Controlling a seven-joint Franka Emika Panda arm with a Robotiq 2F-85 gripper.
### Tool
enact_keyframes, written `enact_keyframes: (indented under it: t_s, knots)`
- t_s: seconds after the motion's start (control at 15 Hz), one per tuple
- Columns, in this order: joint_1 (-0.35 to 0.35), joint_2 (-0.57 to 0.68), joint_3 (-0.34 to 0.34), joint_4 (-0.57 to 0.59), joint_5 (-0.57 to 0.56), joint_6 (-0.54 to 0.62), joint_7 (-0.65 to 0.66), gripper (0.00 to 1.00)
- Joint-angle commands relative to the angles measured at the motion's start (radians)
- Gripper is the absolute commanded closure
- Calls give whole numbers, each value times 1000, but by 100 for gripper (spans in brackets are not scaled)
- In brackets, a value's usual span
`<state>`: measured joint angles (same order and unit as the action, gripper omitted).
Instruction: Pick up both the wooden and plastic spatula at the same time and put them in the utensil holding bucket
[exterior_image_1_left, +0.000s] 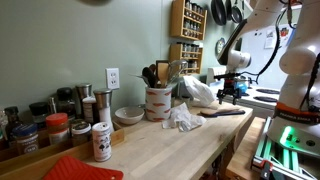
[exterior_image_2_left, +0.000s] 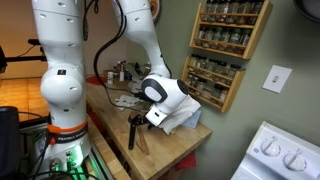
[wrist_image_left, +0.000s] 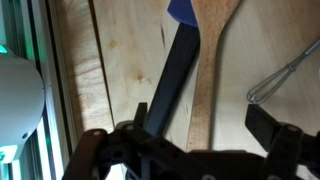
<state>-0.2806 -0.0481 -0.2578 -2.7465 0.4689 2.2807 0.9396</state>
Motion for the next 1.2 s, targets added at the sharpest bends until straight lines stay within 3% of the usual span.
enact_keyframes:
  t_s: [0.0,0.67,1.13]
  knots:
    - [30,22,19,0,93,60,-83,0]
    - [79,94,68,-1,290,26,-314,0]
    - [106,128,96,-1,494,43,-493,0]
